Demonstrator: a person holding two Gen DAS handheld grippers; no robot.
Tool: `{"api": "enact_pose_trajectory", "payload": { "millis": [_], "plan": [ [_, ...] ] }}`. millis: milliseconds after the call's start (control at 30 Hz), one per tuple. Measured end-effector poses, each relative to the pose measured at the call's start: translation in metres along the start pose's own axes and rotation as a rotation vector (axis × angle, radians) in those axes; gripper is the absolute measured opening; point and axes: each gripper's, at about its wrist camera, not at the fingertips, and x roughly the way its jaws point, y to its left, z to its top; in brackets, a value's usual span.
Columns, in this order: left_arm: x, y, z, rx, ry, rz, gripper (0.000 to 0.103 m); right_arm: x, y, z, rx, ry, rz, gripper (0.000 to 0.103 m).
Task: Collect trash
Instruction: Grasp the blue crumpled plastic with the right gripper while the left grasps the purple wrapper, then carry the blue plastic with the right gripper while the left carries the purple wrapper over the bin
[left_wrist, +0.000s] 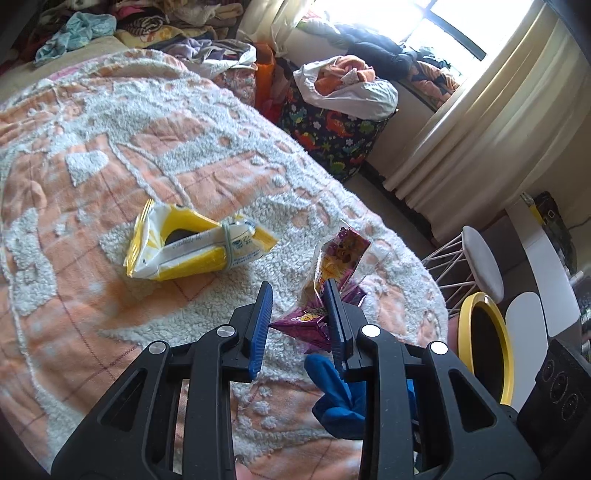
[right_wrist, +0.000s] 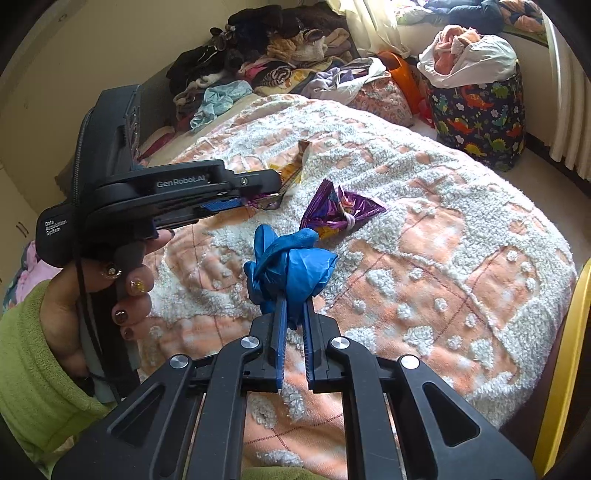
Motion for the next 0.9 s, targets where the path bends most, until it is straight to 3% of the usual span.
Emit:
{"api": "enact_pose_trajectory", "payload": {
  "millis": [333,900],
  "plan": [
    [-0.011,-0.035,0.004,0.059,-0.027,-0.042,0.022,-0.034,-0.013,0.001,0.034,-0.074,-0.039,0.008],
    [-0.006,-0.101,-0.007,0.189,-0.002,-0.108,0.022,-0.092,-0.060,-0.011,0.153,-0.188,-0.145,0.008]
  ]
}}
